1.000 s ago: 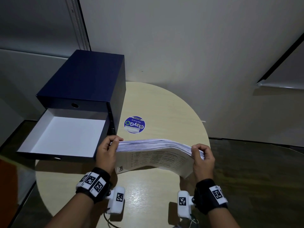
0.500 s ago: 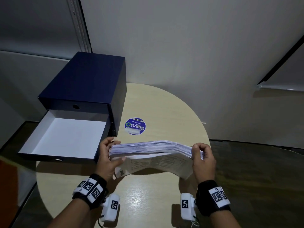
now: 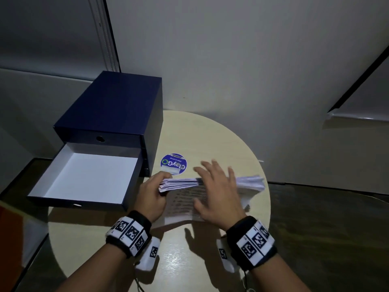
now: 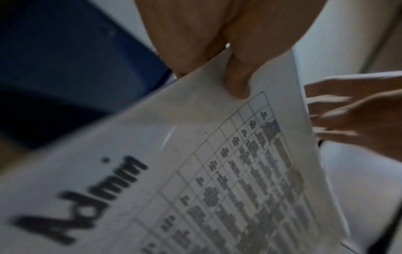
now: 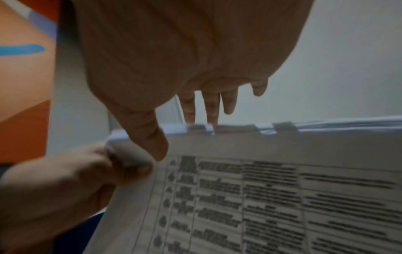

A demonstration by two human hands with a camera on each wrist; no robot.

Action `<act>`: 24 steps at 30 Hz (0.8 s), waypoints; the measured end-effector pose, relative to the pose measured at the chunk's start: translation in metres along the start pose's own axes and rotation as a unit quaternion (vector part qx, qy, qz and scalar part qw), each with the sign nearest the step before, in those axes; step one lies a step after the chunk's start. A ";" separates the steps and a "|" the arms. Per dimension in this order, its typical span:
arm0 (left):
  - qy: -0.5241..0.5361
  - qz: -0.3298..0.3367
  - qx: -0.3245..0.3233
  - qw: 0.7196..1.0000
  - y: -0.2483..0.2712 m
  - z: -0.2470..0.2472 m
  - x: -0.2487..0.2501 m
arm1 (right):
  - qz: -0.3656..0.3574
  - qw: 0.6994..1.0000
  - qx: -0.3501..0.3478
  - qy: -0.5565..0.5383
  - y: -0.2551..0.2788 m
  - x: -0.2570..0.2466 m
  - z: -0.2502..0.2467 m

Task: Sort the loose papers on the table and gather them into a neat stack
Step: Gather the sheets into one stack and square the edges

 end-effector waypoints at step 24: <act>0.230 -0.121 0.015 0.966 -0.012 -0.014 0.023 | 0.273 0.762 0.170 -0.563 0.026 0.073 0.013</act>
Point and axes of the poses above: each hand's wrist, its own y-axis away from the middle knuckle, its own z-axis out of the palm, x = y × z, the point moved 7 cm from there along -y, towards the middle knuckle, and after that the axes turned 8 degrees about x, right-handed, at the moved point
